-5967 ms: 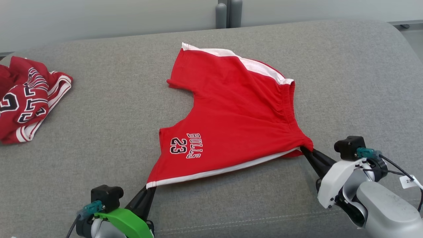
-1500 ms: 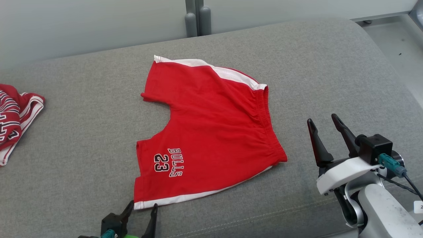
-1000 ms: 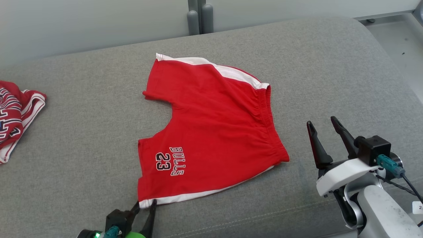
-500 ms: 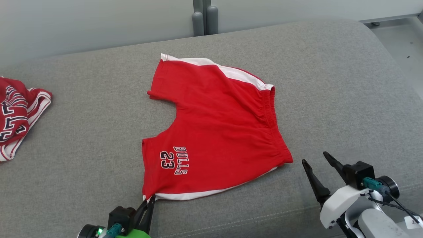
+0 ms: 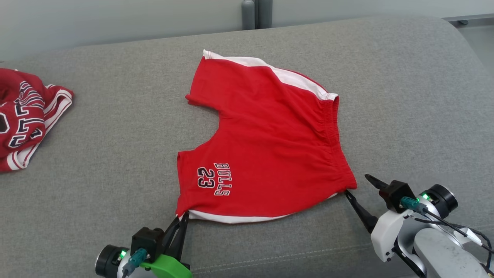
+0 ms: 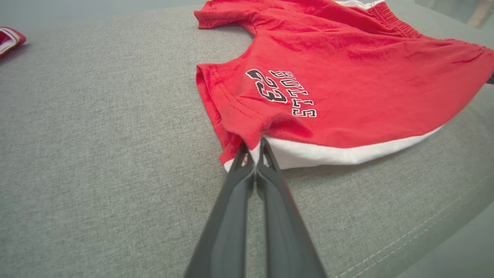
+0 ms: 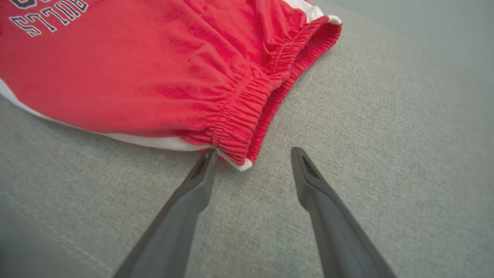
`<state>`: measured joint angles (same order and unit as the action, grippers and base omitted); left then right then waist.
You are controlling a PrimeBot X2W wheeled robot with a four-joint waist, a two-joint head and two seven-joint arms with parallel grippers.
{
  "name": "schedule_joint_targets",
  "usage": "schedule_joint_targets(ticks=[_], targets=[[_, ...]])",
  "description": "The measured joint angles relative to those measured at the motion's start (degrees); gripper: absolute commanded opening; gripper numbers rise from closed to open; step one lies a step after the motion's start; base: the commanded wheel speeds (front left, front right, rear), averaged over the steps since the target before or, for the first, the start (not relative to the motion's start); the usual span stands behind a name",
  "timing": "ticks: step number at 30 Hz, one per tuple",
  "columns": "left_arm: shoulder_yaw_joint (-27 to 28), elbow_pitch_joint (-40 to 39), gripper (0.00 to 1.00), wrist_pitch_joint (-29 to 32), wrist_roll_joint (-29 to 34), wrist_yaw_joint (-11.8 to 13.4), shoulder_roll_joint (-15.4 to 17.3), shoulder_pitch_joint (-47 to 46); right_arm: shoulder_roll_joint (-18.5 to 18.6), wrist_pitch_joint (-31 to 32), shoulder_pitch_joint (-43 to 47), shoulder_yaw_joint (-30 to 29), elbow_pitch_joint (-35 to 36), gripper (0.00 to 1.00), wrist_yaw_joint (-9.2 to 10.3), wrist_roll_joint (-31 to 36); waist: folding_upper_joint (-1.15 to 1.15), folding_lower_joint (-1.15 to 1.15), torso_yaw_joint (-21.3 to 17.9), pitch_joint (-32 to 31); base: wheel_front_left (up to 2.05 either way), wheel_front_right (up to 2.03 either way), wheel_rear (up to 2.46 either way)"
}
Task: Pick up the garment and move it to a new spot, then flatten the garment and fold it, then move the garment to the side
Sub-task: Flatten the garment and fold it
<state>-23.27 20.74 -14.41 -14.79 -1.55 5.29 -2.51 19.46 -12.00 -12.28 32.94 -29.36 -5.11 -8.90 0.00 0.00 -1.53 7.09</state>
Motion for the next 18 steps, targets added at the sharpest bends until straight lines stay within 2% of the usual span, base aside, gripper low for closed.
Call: schedule_joint_targets(ticks=[1, 2, 4, 6, 8, 9, 10, 11, 13, 18], targets=[[0.0, -0.1, 0.0, 0.0, 0.0, 0.0, -0.1, 0.0, -0.1, 0.1, -0.5, 0.3, -0.5, 0.91, -0.42, 0.0, 0.0, 0.0, 0.3, 0.2, 0.0, 0.0, 0.0], [0.0, -0.2, 0.0, 0.0, 0.0, 0.0, -0.3, -0.1, -0.4, 0.5, -1.1, 0.9, -1.7, 0.7, -0.53, 0.0, 0.0, 0.0, 0.9, 0.5, 0.0, 0.0, 0.0], [0.1, -0.3, 0.0, 0.0, 0.0, 0.0, -0.4, -0.3, -0.8, 0.5, -1.7, 1.2, -2.5, 0.5, -0.92, 0.0, 0.0, 0.0, 1.4, 0.8, 0.0, 0.0, 0.0], [0.4, -0.4, 0.0, 0.0, 0.0, 0.0, -0.4, -0.4, -1.4, 0.5, -2.3, 1.8, -3.3, 0.46, -0.94, 0.0, 0.0, 0.0, 1.9, 1.1, 0.0, 0.0, 0.0], [0.8, -0.6, 0.0, 0.0, 0.0, 0.0, -0.4, -0.4, -1.9, 0.5, -3.1, 2.2, -3.9, 0.36, -1.11, 0.0, 0.0, 0.0, 2.1, 1.3, 0.0, 0.0, 0.0], [0.9, -0.6, 0.0, 0.0, 0.0, 0.0, -0.4, -0.4, -2.1, 0.5, -3.4, 2.3, -4.3, 0.25, -1.19, 0.0, 0.0, 0.0, 2.2, 1.3, 0.0, 0.0, 0.0], [0.9, -0.6, 0.0, 0.0, 0.0, 0.0, -0.4, -0.4, -2.1, 0.5, -3.4, 2.3, -4.3, 0.25, -1.19, 0.0, 0.0, 0.0, 2.2, 1.3, 0.0, 0.0, 0.0], [0.9, -0.6, 0.0, 0.0, 0.0, 0.0, -0.5, -0.5, -2.1, 0.5, -3.5, 2.3, -4.7, 0.19, -1.42, -0.1, 0.0, 0.0, 2.2, 1.3, 0.0, 0.0, 0.0], [1.1, -0.9, 0.0, 0.0, 0.1, 0.0, -0.5, -0.5, -2.3, 0.4, -3.6, 2.3, -5.4, 0.0, -1.42, -0.4, 0.0, 0.0, 2.2, 1.3, 0.0, 0.0, 0.0], [2.9, -2.5, 0.0, 0.0, 0.1, 0.0, -0.7, -0.5, -3.6, -0.1, -3.7, 1.1, -5.9, 0.0, -1.44, -3.1, 0.0, 0.0, 1.7, 1.2, 0.0, 0.0, 0.0]])
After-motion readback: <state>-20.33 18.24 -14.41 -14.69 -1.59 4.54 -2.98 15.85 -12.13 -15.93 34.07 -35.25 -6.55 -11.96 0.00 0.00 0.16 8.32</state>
